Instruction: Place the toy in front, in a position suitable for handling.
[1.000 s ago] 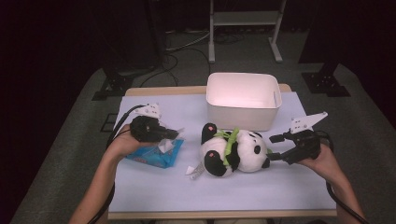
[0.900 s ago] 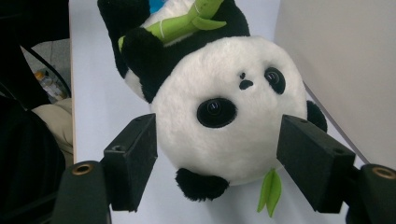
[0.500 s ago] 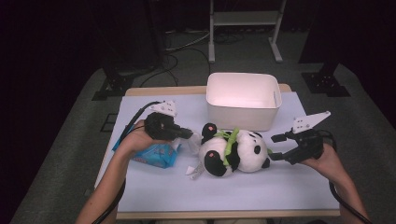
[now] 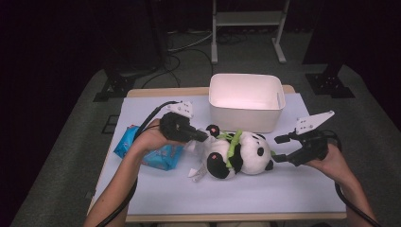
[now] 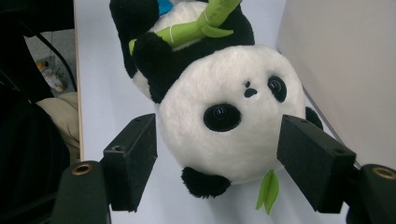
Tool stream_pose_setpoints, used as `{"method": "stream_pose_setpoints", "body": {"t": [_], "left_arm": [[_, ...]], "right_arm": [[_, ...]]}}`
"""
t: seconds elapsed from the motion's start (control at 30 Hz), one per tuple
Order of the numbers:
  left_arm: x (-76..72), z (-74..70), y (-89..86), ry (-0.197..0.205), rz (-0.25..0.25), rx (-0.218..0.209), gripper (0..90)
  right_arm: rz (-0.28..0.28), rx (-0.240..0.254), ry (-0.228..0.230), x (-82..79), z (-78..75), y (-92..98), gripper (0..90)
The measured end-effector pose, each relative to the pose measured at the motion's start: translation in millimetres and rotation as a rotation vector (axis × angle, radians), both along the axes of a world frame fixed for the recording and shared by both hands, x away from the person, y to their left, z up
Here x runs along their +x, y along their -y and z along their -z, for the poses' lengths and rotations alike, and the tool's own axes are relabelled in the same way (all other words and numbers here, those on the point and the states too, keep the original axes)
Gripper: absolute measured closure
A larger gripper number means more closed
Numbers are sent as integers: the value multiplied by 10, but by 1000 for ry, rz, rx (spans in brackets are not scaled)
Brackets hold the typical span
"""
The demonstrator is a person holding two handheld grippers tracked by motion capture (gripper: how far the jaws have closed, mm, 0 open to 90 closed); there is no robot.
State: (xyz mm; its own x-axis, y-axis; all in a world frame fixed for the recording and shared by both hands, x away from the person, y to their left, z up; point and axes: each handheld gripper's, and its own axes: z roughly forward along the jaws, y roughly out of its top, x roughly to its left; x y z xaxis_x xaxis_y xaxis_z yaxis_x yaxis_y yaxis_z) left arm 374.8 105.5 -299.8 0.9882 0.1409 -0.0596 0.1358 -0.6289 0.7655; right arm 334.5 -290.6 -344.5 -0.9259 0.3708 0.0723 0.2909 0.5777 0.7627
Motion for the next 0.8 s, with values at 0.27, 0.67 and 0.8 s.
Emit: {"method": "stream_pose_setpoints", "body": {"t": [0.27,0.67,0.8], "left_arm": [[12,-35,160,-7,44,2,892],[48,-4,437,-18,93,31,891],[56,53,605,-27,124,50,890]], "right_arm": [[-13,-4,4,-5,-42,-16,273],[-50,-9,23,-8,-144,-136,274],[-82,-4,38,1,-194,-233,278]]}}
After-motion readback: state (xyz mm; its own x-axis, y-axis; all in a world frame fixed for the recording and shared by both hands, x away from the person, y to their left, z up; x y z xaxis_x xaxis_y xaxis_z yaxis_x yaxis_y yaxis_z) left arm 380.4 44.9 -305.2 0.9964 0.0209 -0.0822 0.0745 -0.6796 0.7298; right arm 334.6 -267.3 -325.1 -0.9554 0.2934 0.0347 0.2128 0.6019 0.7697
